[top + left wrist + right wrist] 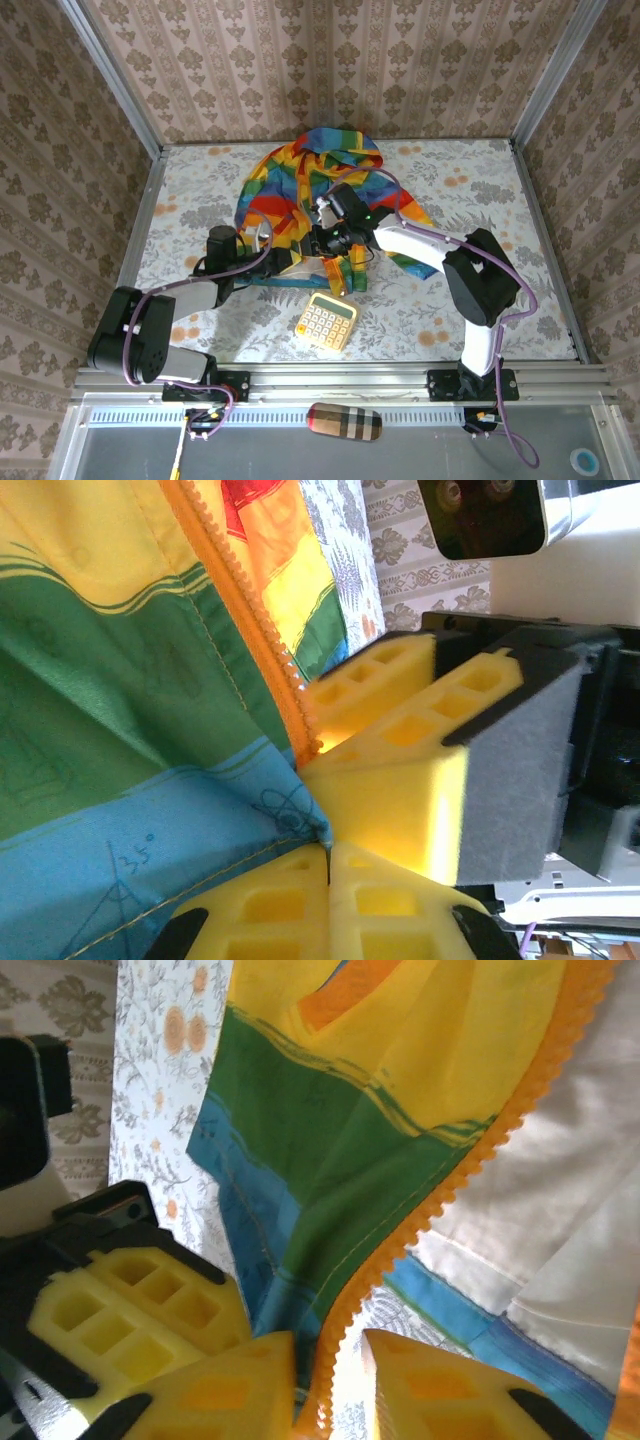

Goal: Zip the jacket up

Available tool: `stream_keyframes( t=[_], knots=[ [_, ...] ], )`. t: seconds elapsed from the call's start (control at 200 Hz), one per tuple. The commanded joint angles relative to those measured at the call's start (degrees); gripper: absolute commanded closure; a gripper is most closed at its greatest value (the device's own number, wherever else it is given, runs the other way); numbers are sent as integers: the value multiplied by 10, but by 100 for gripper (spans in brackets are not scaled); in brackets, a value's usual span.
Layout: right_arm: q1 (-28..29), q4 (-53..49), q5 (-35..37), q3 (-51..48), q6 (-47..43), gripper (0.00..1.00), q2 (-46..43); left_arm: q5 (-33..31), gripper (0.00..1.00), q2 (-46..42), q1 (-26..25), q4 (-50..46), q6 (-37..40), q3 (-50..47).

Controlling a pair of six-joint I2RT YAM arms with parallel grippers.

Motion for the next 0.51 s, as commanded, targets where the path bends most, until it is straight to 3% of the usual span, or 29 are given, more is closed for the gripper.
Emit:
stream_keyframes(
  t=[0.0, 0.25, 0.5],
  knots=[
    [-7, -30, 35, 11, -25, 68, -35, 0, 100, -3, -4, 14, 13, -5],
    [-49, -116, 103, -46, -58, 58, -78, -53, 100, -28, 2, -18, 40, -11],
    [-21, -157, 158, -78, -71, 55, -39, -92, 100, -39, 3, -90, 83, 9]
  ],
)
